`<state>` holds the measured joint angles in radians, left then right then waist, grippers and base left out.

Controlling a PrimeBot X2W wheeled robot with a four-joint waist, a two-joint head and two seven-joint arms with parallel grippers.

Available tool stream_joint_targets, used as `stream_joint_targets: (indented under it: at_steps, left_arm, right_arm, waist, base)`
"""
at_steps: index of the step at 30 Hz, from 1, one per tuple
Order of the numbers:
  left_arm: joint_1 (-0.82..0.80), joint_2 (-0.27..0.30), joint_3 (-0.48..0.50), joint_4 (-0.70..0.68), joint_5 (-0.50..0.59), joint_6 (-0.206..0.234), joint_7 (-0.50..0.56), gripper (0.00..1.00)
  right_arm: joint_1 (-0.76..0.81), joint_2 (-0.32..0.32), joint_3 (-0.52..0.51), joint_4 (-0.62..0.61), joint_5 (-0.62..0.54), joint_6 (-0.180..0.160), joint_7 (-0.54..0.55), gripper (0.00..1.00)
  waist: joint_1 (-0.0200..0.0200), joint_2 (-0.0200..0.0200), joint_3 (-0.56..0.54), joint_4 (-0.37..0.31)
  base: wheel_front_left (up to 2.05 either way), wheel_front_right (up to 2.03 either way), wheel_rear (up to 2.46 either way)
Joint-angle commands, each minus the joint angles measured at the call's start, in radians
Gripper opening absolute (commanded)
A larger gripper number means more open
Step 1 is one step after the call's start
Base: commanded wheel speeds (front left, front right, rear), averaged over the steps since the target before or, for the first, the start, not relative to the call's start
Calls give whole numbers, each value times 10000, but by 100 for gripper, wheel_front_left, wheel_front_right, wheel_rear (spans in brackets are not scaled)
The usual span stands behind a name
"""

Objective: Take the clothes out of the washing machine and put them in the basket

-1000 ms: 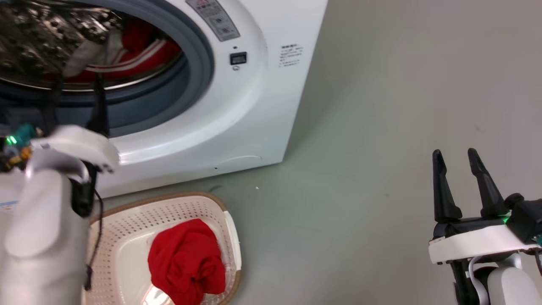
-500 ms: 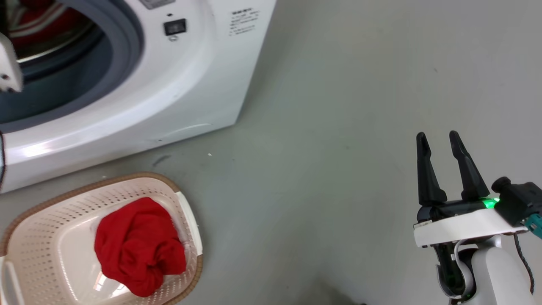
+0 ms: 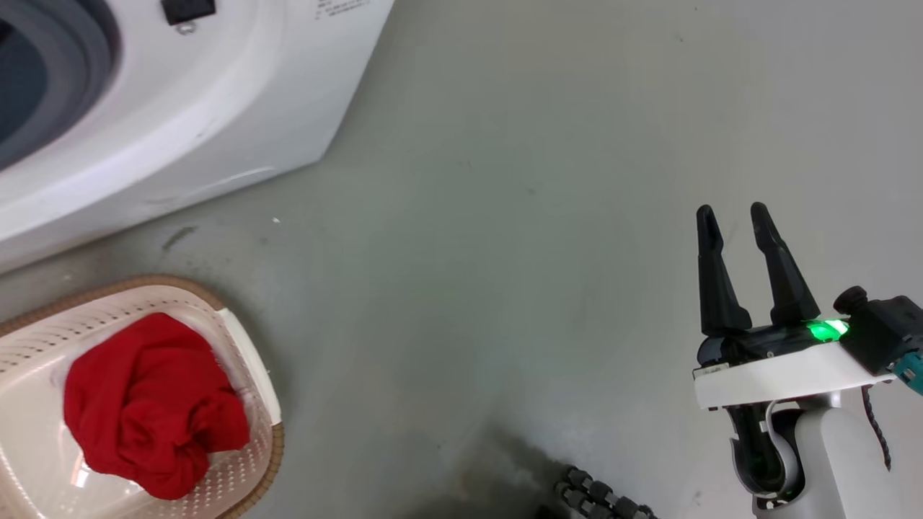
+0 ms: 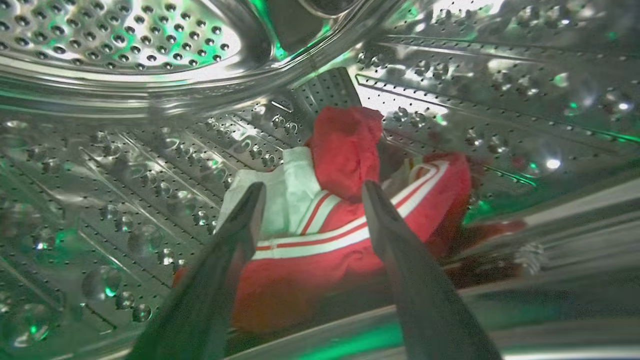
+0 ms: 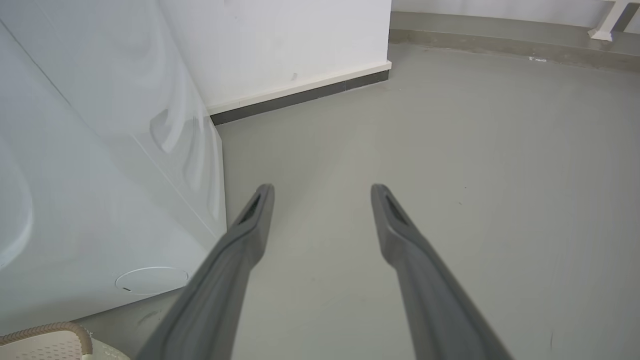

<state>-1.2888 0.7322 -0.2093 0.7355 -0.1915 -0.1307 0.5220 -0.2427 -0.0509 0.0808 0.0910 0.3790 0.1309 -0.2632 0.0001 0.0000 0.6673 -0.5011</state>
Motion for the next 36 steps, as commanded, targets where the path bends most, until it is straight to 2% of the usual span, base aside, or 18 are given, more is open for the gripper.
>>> stream_joint_targets:
  at_steps: [1,6,12,19,25,26,28,29,36]
  left_arm:
    - [-258,198,-91,-110,-120,9,362,100]
    - [-703,611,-321,-462,-492,6,1844,100]
    - [-571,748,-473,-928,-725,58,3086,100]
    - [-313,706,-573,-1387,-783,309,3630,100]
    - [-362,750,-638,-1727,-635,594,3639,100]
    - [-349,734,-657,-1722,-650,633,3714,84]
    - [-392,752,-661,-1872,-553,804,3614,12]
    - [-394,757,-652,-1898,-533,888,3609,0]
    - [-460,1070,-478,-2244,-310,1332,2821,0]
  right_arm:
    - [-74,16,102,-57,84,-3,-16,100]
    - [-220,13,374,-108,302,-3,-17,100]
    - [-184,11,394,-309,463,-3,-18,100]
    - [-64,13,421,-460,590,-3,-18,100]
    - [7,13,442,-534,639,-3,-18,100]
    - [24,13,448,-551,667,-3,-18,100]
    - [45,13,443,-576,678,-3,-18,100]
    - [48,13,444,-590,698,-3,-18,100]
    - [-44,13,462,-580,678,-3,-18,100]
  waist:
    - [-1,0,430,-268]
    - [-1,0,941,-517]
    - [-1,0,1329,-528]
    - [-1,0,1619,-523]
    - [-1,0,1755,-524]
    - [-1,0,1772,-521]
    - [-1,0,1809,-519]
    - [-1,0,1818,-519]
    - [-1,0,1792,-547]
  base:
    - [0,0,0]
    - [0,0,0]
    - [0,0,0]
    - [0,0,0]
    - [0,0,0]
    - [0,0,0]
    - [0,0,0]
    - [0,0,0]
    - [0,0,0]
